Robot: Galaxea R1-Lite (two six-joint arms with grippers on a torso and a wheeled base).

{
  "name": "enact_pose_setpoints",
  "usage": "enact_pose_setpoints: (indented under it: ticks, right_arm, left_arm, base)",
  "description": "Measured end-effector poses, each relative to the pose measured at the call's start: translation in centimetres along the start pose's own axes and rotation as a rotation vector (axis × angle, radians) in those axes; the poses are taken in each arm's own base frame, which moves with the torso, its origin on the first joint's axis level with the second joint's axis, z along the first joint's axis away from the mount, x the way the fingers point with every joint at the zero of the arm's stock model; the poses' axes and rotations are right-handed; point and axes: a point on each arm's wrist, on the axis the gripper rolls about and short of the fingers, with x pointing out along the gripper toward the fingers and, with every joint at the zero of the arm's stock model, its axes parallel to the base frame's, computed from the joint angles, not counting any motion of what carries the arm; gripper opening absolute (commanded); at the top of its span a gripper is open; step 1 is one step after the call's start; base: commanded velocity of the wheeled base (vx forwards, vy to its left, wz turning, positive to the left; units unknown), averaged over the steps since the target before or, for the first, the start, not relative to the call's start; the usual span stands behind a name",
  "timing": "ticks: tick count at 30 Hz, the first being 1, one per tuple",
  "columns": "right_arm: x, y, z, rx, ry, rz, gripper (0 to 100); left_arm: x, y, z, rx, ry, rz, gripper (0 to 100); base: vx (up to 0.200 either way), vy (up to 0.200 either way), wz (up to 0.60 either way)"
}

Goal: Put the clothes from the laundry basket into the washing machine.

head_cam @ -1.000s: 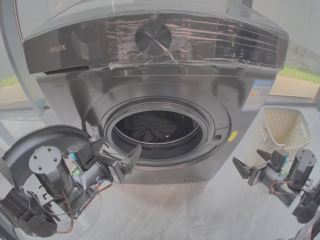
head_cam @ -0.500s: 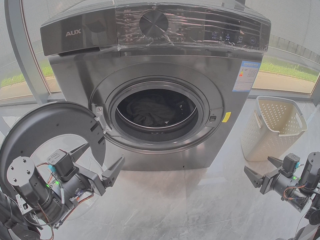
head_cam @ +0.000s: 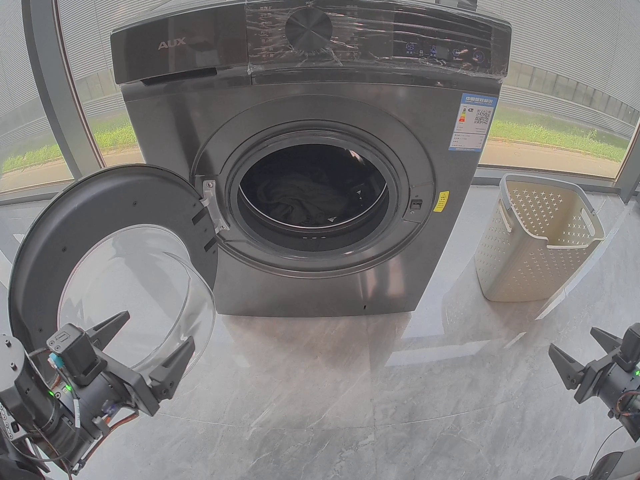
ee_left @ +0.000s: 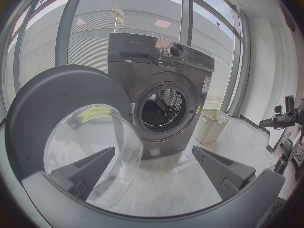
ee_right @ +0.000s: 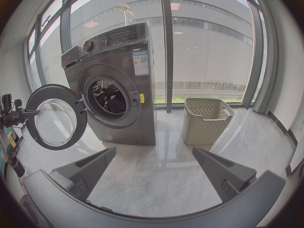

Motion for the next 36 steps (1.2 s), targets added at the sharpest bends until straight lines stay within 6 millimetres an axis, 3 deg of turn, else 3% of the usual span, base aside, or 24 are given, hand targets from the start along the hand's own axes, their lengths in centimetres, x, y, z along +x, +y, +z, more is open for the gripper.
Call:
enact_pose_setpoints:
  ticks: [10, 18, 27, 36]
  right_arm:
    - [-5.0, -2.3, -2.0, 0.000, -0.058, -0.070, 100]
    - [-8.0, -2.8, -4.1, -0.054, -0.147, -0.074, 100]
    - [-9.6, -2.5, -5.6, -0.036, -0.241, -0.039, 100]
    - [-9.9, -2.4, -6.1, -0.025, -0.271, -0.039, 100]
  left_arm:
    - [-4.5, 2.5, -0.2, -0.034, 0.032, 0.103, 100]
    - [-8.4, 4.3, -1.0, -0.065, -0.003, 0.224, 100]
    - [-12.7, 4.9, -3.4, -0.017, -0.037, 0.287, 100]
    - [-14.8, 4.4, -5.1, 0.037, -0.102, 0.412, 100]
  base:
    - [0.000, 0.000, 0.00]
    - [0.000, 0.000, 0.00]
    - [0.000, 0.000, 0.00]
    - [0.000, 0.000, 0.00]
